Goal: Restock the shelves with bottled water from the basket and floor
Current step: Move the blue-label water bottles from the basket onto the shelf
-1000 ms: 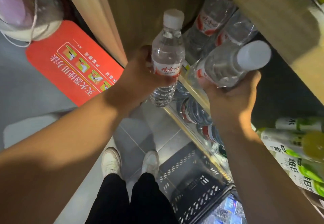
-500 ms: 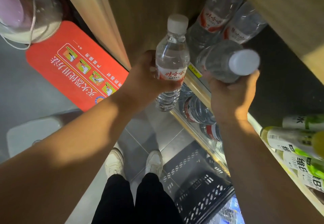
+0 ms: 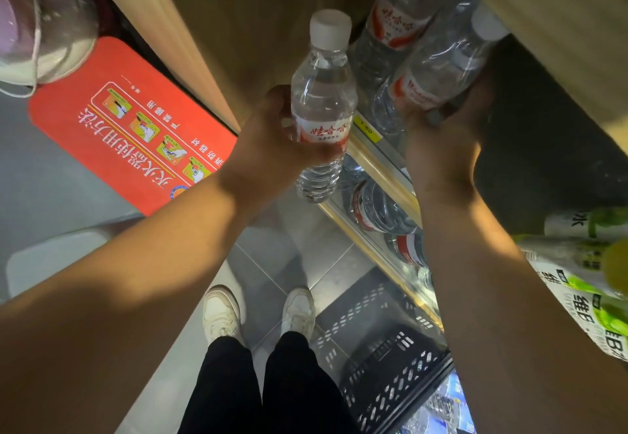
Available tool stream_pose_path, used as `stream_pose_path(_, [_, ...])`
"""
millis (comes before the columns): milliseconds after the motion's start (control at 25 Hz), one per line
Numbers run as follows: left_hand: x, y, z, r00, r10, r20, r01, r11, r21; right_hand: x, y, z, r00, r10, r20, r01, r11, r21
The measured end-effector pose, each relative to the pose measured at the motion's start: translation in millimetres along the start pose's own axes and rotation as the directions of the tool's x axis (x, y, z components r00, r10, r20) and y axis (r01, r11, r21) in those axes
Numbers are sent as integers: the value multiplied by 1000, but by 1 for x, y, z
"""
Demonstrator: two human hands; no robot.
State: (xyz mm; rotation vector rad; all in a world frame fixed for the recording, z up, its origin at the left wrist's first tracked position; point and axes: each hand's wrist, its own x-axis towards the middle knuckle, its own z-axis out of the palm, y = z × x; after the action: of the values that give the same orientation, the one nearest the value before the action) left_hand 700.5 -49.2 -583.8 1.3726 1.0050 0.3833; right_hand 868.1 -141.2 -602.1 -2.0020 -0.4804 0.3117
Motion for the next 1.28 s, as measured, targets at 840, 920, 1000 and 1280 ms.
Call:
stream_pose_path(840, [30, 25, 17, 926, 370, -70, -368, 929, 41, 4, 10, -9, 979, 133, 154, -150, 983, 104])
stream_pose_path(920, [36, 28, 19, 932, 362, -22, -362, 932, 11, 2, 9, -10, 978, 138, 156, -154, 983, 98])
stream_pose_path(1000, [43, 33, 16, 930, 367, 15, -367, 930, -11, 1, 8, -10, 978, 138, 155, -152, 985, 84])
stream_pose_path(1280, [49, 40, 12, 904, 415, 102, -424, 900, 102, -2, 9, -3, 977, 159, 142, -176, 978, 114])
